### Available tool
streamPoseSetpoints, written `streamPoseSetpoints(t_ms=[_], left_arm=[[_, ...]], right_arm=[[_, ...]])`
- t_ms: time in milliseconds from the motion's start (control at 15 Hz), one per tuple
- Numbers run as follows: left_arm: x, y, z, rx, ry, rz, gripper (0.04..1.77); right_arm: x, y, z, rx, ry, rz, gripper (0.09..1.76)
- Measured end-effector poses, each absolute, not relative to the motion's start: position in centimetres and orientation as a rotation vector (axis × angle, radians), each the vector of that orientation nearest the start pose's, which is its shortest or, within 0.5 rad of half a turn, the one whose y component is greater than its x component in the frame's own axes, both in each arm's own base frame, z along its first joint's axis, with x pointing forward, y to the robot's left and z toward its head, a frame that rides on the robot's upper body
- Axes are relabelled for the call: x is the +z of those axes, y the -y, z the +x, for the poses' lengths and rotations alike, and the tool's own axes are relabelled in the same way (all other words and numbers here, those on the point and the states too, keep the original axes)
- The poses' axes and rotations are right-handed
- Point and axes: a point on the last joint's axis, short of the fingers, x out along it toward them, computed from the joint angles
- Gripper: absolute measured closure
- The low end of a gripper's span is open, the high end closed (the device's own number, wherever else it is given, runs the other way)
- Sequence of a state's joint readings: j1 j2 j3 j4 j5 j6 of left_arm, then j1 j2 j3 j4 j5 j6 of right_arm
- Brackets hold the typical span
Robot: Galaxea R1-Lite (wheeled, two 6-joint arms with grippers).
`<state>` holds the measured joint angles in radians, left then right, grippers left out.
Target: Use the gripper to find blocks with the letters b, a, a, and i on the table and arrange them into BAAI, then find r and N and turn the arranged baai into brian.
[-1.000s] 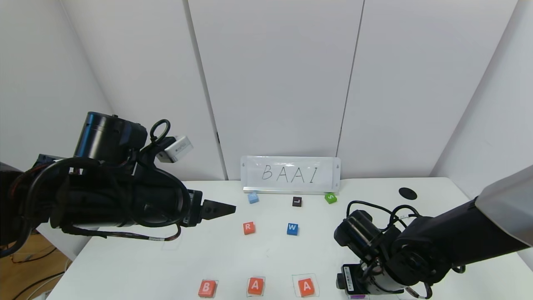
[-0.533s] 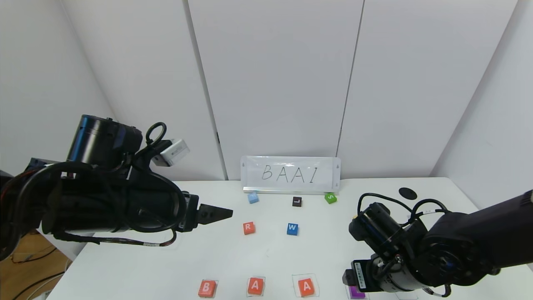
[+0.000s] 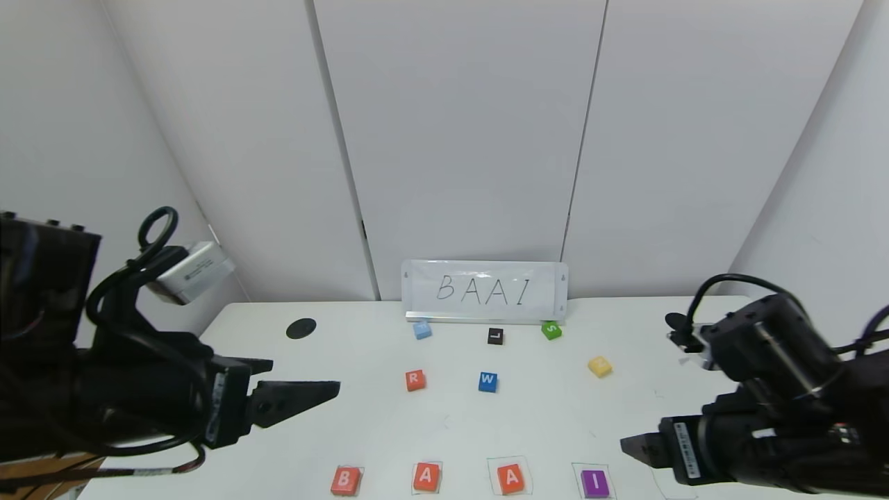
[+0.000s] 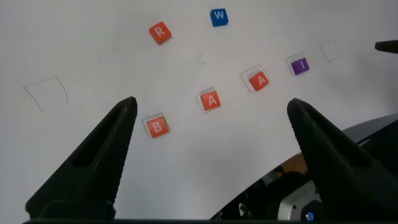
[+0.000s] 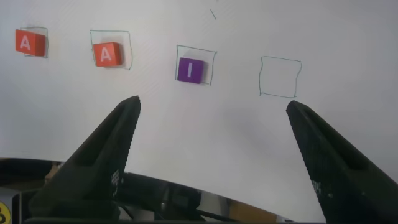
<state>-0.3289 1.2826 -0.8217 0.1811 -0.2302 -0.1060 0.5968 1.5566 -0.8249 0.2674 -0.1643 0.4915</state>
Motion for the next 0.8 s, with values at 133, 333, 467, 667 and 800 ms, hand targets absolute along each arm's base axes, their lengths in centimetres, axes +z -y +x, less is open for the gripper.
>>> streamPoseSetpoints(t_ms=[133,333,467,667,800], left_arm=[[22.3,5.6,14.9,-0.508,-0.657,-0.063,0.09],[22.7,4.9,12.7,-0.515,-0.628,-0.054,0.09],[23.1,3.3,8.3,-0.525,-0.572,0.007,0.09],[23.0,1.8,5.1,-0.458,-0.527,0.026,0.09],[22.6,1.1,2.9,-0.404,-0.498,0.025,0.09]], right_arm=[[17.5,-10.8,16.7,0.176,-0.952,0.08,0.15],[19.0,-9.2,14.7,0.185,-0.913,0.078,0.15],[21.4,-4.8,11.5,0.123,-0.778,0.084,0.15],[22.6,-1.8,8.2,0.002,-0.667,0.123,0.15],[22.9,-0.6,5.9,-0.074,-0.583,0.148,0.15]])
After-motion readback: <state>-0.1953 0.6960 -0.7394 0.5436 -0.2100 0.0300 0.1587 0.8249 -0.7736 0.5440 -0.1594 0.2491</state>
